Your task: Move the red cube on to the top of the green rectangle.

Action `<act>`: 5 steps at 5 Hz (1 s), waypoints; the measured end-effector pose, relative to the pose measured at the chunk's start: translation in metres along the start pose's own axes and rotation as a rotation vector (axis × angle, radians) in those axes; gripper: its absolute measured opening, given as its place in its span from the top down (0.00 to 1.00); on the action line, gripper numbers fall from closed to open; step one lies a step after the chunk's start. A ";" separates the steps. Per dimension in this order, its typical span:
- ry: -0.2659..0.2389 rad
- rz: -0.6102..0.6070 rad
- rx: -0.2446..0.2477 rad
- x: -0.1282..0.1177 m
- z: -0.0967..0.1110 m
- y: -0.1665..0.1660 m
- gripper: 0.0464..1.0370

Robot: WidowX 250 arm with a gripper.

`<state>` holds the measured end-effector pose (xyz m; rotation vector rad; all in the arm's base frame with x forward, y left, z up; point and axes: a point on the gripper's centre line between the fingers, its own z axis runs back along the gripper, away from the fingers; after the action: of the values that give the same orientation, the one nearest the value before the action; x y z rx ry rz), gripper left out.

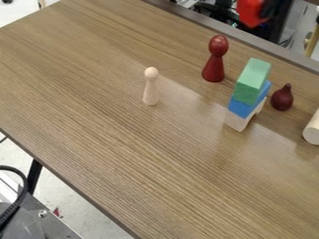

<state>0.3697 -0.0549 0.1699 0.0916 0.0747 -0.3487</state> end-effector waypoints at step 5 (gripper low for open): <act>0.043 -0.065 -0.012 0.002 -0.039 -0.022 0.45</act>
<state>0.3614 -0.0720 0.1290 0.0852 0.1226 -0.4114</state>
